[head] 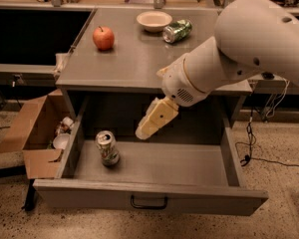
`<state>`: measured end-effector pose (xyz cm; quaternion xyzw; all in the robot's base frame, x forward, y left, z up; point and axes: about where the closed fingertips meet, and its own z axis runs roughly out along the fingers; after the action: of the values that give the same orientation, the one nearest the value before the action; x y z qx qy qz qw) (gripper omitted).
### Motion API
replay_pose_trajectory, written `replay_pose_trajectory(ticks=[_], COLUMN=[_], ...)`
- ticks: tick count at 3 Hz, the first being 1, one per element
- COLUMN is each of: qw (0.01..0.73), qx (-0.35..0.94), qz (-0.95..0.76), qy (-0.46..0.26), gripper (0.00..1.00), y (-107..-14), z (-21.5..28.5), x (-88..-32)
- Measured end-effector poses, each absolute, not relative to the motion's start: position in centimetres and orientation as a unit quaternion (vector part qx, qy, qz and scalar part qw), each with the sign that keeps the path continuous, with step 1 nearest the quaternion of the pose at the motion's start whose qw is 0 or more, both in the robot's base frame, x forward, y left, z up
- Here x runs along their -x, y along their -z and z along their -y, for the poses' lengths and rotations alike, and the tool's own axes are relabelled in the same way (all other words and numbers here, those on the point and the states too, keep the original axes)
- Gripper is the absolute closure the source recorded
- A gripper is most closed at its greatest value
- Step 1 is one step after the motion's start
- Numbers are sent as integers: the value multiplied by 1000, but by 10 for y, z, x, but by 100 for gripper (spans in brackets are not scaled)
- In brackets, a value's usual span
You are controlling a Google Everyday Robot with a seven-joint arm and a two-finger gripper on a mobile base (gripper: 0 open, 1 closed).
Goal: Pick 7up can from top drawer and place on counter
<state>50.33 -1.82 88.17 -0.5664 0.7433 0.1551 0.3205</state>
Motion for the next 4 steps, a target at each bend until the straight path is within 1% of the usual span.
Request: replay_pose_trajectory(ticks=[2, 3, 4], qw=[307, 314, 317], qx=[579, 581, 583], qz=[-737, -731, -729], qy=[-169, -172, -169], gripper=[0, 0, 0], y=[-817, -785, -784], z=[-31, -62, -64], x=[-518, -526, -525])
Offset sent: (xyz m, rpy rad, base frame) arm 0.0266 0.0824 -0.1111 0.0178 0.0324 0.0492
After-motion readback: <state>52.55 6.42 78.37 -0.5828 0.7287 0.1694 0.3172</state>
